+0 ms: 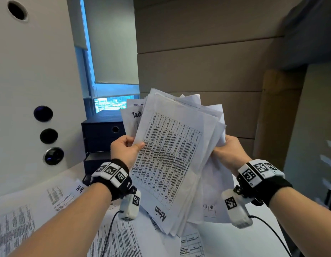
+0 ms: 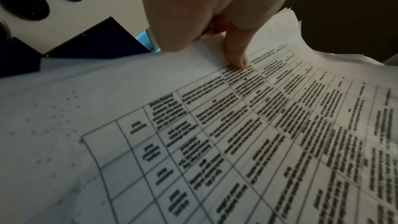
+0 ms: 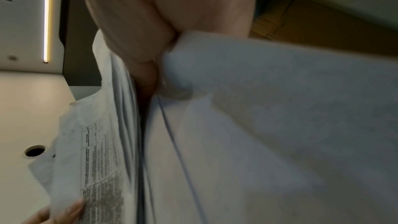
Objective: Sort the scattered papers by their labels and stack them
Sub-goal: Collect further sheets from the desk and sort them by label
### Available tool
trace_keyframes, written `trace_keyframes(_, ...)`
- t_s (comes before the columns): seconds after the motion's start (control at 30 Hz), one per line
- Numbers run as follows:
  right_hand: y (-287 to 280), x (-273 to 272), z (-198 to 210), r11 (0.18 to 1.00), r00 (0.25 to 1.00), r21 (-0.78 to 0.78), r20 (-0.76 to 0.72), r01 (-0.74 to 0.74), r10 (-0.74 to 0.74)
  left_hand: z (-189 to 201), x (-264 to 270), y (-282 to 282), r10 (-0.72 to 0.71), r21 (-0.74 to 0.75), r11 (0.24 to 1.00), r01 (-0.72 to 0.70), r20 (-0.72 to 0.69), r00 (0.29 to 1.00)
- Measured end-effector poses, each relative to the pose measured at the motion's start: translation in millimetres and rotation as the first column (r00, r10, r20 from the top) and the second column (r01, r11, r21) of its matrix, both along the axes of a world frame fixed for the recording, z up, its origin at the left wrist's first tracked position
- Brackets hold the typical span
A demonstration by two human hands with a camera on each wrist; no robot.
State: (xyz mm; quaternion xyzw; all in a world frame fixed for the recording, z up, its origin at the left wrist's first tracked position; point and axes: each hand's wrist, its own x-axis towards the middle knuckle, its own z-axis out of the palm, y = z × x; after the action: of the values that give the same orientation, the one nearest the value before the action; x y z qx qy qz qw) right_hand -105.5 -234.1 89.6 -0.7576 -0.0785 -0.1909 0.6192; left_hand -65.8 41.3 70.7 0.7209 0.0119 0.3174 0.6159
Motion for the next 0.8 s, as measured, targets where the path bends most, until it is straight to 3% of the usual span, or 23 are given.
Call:
trace_keyframes(0.23, -2, 2, 2, 1.0, 1.0, -0.02, -0.004, -0.005, 0.005, 1, 1, 13, 0.006, -0.018, 1.0, -0.005, 0.004, 1.0)
trace_keyframes(0.43, -19, 11, -1, 0.994, 0.993, -0.003, -0.059, 0.105, -0.105, -7, 7, 47, 0.252, -0.124, 0.96, -0.252, -0.019, 0.968)
trace_keyframes(0.57, -21, 10, 16, 0.958, 0.98, -0.207, 0.012, 0.198, -0.2, -15, 3, 67, 0.353, -0.038, 0.935, -0.353, -0.004, 0.936)
trace_keyframes(0.67, -7, 4, 40, 0.815, 0.969, -0.53, 0.194, 0.235, -0.153, -13, 1, 74, 0.332, -0.03, 0.943, -0.331, 0.043, 0.942)
trace_keyframes(0.73, 10, -8, 57, 0.625, 0.973, -0.753, 0.228, 0.205, -0.044, -10, -5, 74, 0.292, -0.006, 0.956, -0.292, 0.068, 0.954)
trace_keyframes(0.8, 30, -19, 71, 0.473, 0.974, -0.864, 0.222, 0.175, 0.045, -7, -12, 74, 0.253, 0.048, 0.965, -0.259, 0.1, 0.962)
